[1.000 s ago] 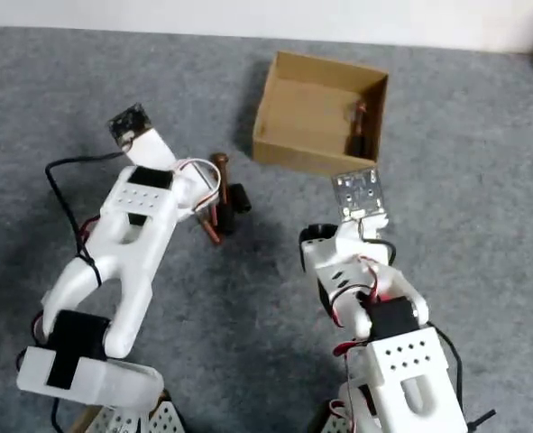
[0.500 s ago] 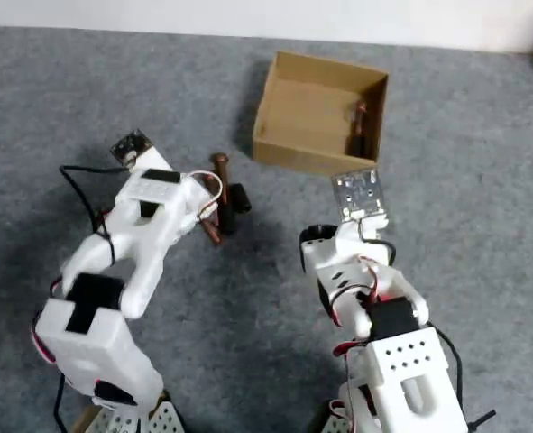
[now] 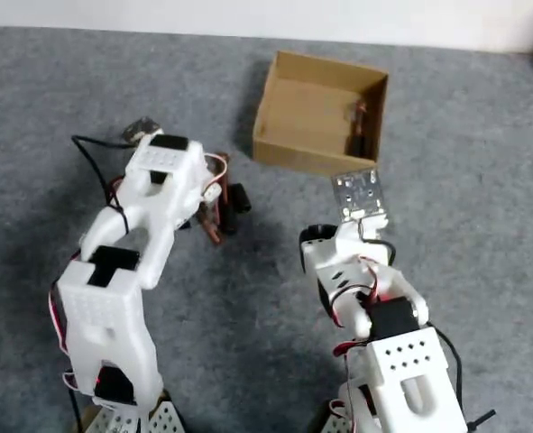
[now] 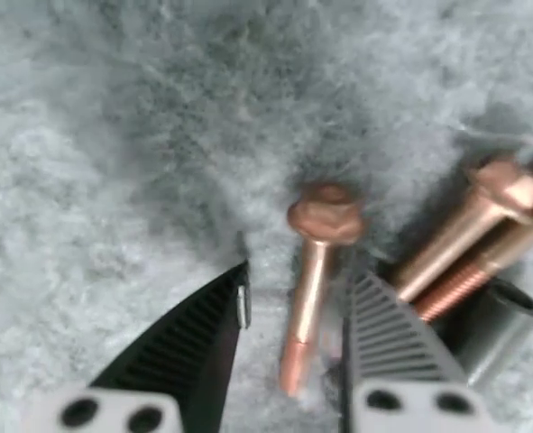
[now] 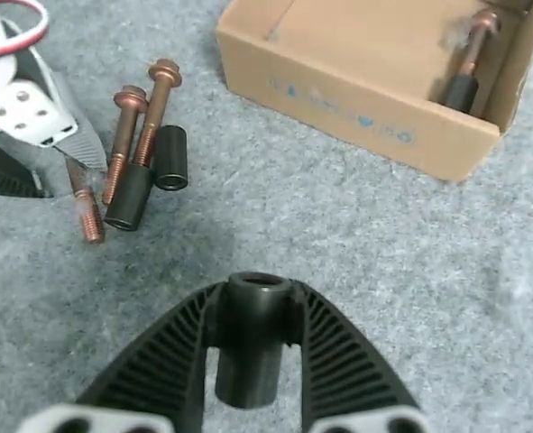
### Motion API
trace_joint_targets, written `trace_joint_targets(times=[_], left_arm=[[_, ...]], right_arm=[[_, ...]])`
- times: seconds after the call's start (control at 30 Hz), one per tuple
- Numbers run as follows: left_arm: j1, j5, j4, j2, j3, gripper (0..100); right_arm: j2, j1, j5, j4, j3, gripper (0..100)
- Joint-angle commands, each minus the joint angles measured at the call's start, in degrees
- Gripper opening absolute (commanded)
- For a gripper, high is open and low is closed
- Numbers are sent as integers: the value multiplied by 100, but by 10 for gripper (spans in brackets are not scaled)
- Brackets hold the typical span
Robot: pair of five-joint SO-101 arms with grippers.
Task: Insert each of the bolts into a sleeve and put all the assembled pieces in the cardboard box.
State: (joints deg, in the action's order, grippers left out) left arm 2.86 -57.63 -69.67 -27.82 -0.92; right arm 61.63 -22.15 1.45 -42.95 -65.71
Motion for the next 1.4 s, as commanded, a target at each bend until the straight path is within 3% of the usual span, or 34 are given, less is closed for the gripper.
trace_joint_targets(times=[0.0,0.17,0.3,0.43,0.5,0.63,0.77,0.83,1.07,1.23,1.37], left_arm=[[-136,0,-264,-163,-312,15],[-110,158,-299,-207,-330,5],[-84,1037,-923,295,-444,4],[-4,2409,-1415,1288,-163,4],[-31,2444,-1231,1842,321,4],[-31,2497,-97,3248,1701,4],[31,3051,932,5103,3310,4],[198,3156,1389,6097,4075,4],[532,3165,2734,9763,6457,4],[532,3138,4132,12101,8215,4],[971,3121,5064,13455,9332,4]], right_arm=[[110,66,18,180,31,5],[136,66,44,171,22,5],[154,22,62,171,-92,5],[242,-4,62,180,-110,5],[549,-4,70,180,-198,5],[1798,-4,70,321,-822,5],[3600,-110,88,391,-1657,5],[4418,-303,404,374,-2062,5],[4171,-1429,1125,303,-2422,5],[4374,-1552,1134,286,-2431,5],[4374,-1640,1143,277,-2431,5]])
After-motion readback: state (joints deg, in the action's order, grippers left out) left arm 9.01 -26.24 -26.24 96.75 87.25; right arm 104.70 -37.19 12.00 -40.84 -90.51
